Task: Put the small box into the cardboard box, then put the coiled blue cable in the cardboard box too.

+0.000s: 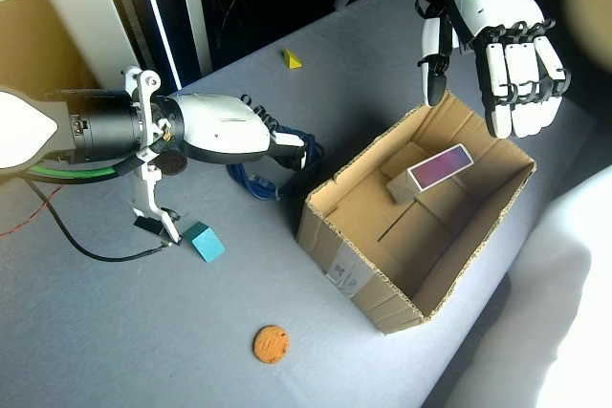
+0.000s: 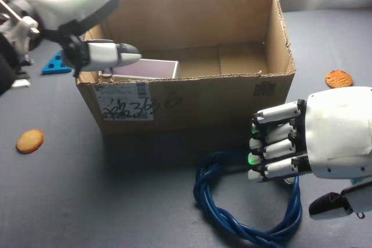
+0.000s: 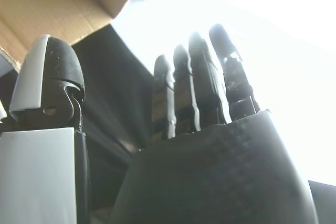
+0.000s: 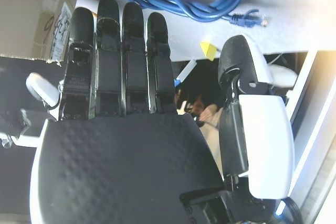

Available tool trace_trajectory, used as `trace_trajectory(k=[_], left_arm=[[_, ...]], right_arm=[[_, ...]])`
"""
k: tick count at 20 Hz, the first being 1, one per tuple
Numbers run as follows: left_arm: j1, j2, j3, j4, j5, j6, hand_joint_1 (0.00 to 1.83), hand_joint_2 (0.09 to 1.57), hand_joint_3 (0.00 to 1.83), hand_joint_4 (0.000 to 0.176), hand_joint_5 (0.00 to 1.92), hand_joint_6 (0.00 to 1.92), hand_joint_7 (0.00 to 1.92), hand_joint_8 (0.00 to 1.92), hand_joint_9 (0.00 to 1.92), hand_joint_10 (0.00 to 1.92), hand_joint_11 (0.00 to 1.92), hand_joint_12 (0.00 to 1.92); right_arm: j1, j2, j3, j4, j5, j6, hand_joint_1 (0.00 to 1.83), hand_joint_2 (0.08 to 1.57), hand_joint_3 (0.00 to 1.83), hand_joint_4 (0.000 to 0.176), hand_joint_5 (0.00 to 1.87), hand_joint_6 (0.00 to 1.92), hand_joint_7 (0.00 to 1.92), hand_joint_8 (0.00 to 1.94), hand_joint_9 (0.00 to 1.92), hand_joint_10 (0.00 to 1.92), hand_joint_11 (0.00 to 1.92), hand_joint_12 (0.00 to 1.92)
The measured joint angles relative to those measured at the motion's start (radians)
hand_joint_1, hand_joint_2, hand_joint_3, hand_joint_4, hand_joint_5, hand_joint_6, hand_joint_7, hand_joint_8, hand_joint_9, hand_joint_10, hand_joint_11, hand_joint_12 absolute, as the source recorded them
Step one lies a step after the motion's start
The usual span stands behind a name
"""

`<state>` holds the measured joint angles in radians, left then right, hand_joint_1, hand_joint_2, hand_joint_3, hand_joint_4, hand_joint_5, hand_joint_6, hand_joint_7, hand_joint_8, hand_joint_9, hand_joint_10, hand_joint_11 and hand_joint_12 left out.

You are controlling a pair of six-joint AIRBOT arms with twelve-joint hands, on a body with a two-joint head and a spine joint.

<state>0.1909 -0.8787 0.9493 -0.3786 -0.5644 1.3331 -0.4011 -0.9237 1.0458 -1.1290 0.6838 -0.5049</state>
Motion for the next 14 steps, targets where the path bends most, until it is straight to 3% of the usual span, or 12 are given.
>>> trace_trajectory(k=[2,4,6,8,10,11,12,14], left_arm=[[0.013,0.039,0.000,-0.002,0.002,0.001,0.77,1.12,0.01,0.000,0.26,0.00,0.25,0.00,0.27,0.00,0.00,0.69],[0.036,0.080,0.000,-0.006,0.005,0.001,0.80,1.08,0.00,0.000,0.30,0.01,0.29,0.02,0.29,0.01,0.00,0.69],[0.058,0.114,0.000,-0.002,0.010,0.001,0.68,1.11,0.00,0.000,0.28,0.00,0.28,0.01,0.27,0.00,0.00,0.67],[0.084,0.148,0.000,-0.002,0.012,0.000,0.74,1.06,0.00,0.000,0.33,0.01,0.33,0.01,0.33,0.01,0.00,0.76],[0.111,0.178,0.000,-0.003,0.007,0.000,0.76,1.09,0.01,0.000,0.29,0.00,0.28,0.00,0.28,0.00,0.00,0.66],[0.151,0.202,-0.003,-0.008,0.003,-0.002,0.78,1.08,0.00,0.000,0.32,0.01,0.31,0.01,0.31,0.01,0.00,0.71],[0.172,0.211,-0.005,-0.008,0.005,-0.013,0.78,1.08,0.00,0.000,0.32,0.01,0.31,0.01,0.31,0.01,0.00,0.71],[0.225,0.247,-0.022,-0.014,0.011,-0.031,0.77,1.08,0.00,0.000,0.31,0.00,0.30,0.00,0.31,0.01,0.00,0.70]], right_arm=[[-0.016,-0.004,0.000,0.002,-0.005,-0.036,0.42,1.20,0.00,0.000,0.54,0.00,0.56,0.00,0.54,0.00,0.14,0.93],[-0.018,-0.015,0.000,0.004,-0.016,-0.044,0.51,1.17,0.00,0.000,0.54,0.00,0.56,0.00,0.54,0.00,0.14,0.93],[-0.018,-0.026,0.000,0.018,-0.024,-0.044,0.68,1.11,0.00,0.000,0.52,0.00,0.54,0.00,0.52,0.00,0.12,0.93],[-0.018,-0.030,0.000,0.023,-0.031,-0.044,0.85,1.01,0.00,0.000,0.52,0.00,0.56,0.00,0.54,0.01,0.12,0.92],[-0.018,-0.039,0.000,0.031,-0.043,-0.045,0.96,0.92,0.00,0.000,0.58,0.01,0.61,0.01,0.59,0.01,0.14,0.95],[-0.019,-0.045,0.000,0.033,-0.051,-0.044,1.01,0.88,0.00,0.000,0.56,0.00,0.59,0.00,0.58,0.00,0.09,1.06],[-0.021,-0.045,0.000,0.032,-0.053,-0.044,1.01,0.88,0.00,0.000,0.56,0.00,0.59,0.00,0.58,0.00,0.09,1.06],[-0.021,-0.045,0.003,0.033,-0.053,-0.044,1.18,0.91,0.01,0.000,0.51,0.00,0.50,0.00,0.46,0.00,0.00,1.09]])
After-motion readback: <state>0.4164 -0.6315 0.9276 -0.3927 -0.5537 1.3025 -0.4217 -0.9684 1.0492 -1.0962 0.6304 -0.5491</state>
